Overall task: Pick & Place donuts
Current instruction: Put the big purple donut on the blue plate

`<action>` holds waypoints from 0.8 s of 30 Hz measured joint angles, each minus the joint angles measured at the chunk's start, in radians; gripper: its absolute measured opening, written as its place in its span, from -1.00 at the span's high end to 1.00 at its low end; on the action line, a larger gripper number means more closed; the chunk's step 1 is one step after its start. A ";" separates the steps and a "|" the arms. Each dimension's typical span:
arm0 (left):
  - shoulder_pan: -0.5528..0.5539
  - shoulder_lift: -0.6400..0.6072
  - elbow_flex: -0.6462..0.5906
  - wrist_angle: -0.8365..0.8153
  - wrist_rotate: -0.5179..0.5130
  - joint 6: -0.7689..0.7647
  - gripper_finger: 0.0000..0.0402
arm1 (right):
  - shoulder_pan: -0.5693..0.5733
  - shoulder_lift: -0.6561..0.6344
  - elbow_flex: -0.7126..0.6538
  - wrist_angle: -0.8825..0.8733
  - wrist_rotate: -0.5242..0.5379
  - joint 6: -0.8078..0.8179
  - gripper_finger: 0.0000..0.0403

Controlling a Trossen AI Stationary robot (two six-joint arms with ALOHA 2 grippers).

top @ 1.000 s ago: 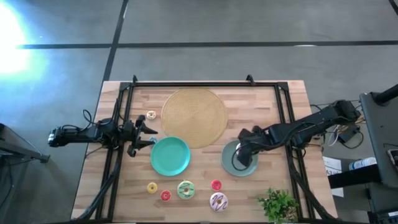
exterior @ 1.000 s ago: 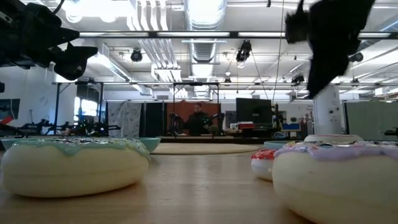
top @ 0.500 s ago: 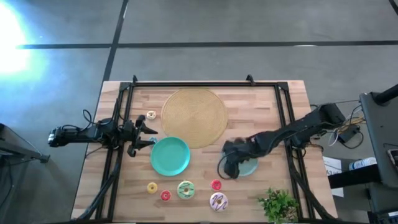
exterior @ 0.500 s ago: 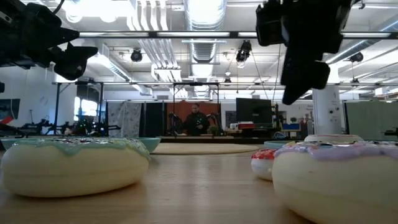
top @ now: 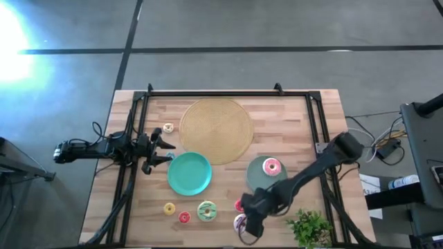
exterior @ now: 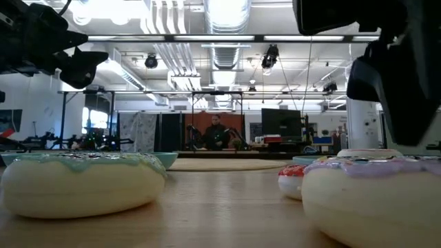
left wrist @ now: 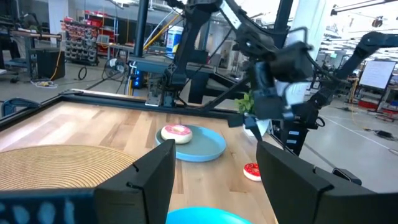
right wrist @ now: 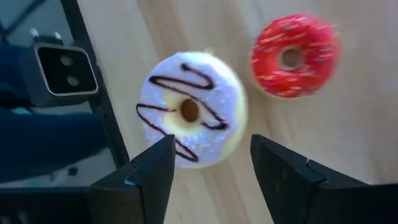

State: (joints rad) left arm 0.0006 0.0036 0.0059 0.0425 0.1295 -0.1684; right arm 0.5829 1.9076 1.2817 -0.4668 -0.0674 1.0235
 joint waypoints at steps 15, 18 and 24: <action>0.000 0.000 0.000 -0.002 0.000 0.000 0.01 | 0.068 0.140 0.095 -0.071 0.183 -0.002 0.00; 0.000 0.000 0.000 -0.002 0.000 0.000 0.01 | 0.067 0.165 0.096 -0.055 0.176 0.001 0.05; 0.000 0.000 0.000 -0.003 -0.001 0.000 0.01 | 0.066 0.170 0.099 -0.045 0.190 0.048 0.48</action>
State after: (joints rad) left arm 0.0006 0.0033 0.0059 0.0391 0.1287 -0.1685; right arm 0.6484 2.0774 1.3811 -0.5114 0.1223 1.0719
